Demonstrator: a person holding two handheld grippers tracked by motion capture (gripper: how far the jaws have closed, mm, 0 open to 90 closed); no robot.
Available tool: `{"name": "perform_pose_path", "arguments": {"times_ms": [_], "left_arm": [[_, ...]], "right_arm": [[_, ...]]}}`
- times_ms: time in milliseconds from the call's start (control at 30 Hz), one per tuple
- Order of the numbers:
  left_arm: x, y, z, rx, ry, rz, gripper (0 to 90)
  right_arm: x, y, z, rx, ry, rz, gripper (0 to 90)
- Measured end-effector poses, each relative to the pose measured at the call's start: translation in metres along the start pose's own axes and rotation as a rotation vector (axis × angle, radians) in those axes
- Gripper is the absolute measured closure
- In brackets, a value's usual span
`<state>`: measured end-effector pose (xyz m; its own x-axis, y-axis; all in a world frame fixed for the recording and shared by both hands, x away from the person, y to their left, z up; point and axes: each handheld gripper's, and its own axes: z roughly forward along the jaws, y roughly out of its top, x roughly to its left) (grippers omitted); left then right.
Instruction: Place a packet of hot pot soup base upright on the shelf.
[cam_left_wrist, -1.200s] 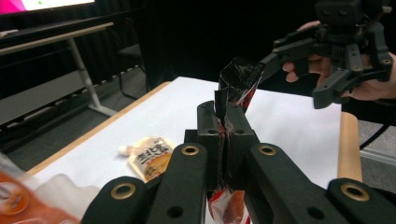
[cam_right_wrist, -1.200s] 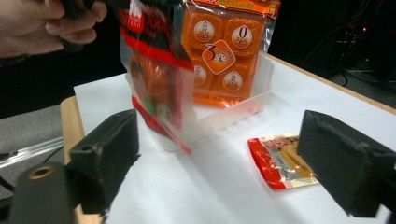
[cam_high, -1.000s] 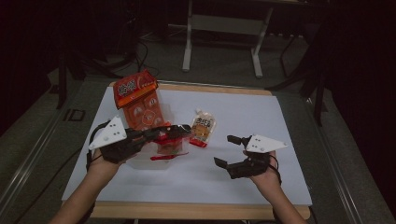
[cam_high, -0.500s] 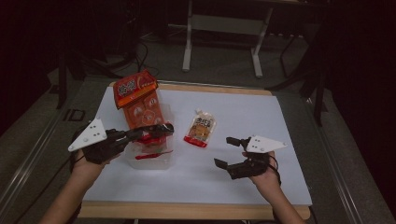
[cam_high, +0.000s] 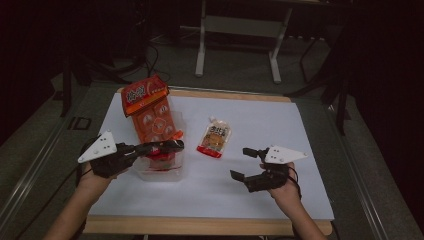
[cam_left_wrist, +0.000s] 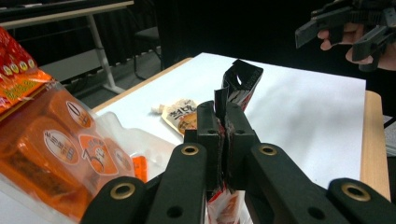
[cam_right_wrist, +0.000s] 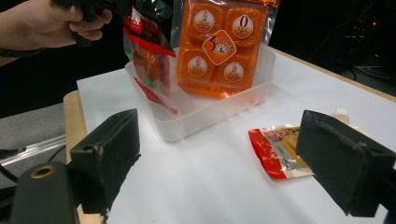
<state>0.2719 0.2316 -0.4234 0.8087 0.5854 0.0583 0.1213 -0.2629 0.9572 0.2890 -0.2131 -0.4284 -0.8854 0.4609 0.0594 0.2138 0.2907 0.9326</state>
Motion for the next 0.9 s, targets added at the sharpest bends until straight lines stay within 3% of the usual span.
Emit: {"name": "perform_pose_path", "arguments": {"times_ms": [267,633,900], "left_arm": [[-0.002,-0.017,0.009,0.046,-0.028,-0.017,87.8],[0.0,-0.034,0.014,0.056,-0.048,-0.06,87.6],[0.003,-0.042,0.009,0.058,-0.039,-0.07,87.2]], "right_arm": [[-0.001,-0.001,0.002,0.005,0.005,-0.004,14.1],[-0.002,-0.003,0.003,0.005,0.018,-0.007,14.7],[-0.002,-0.003,0.005,0.019,0.03,-0.011,15.5]]}}
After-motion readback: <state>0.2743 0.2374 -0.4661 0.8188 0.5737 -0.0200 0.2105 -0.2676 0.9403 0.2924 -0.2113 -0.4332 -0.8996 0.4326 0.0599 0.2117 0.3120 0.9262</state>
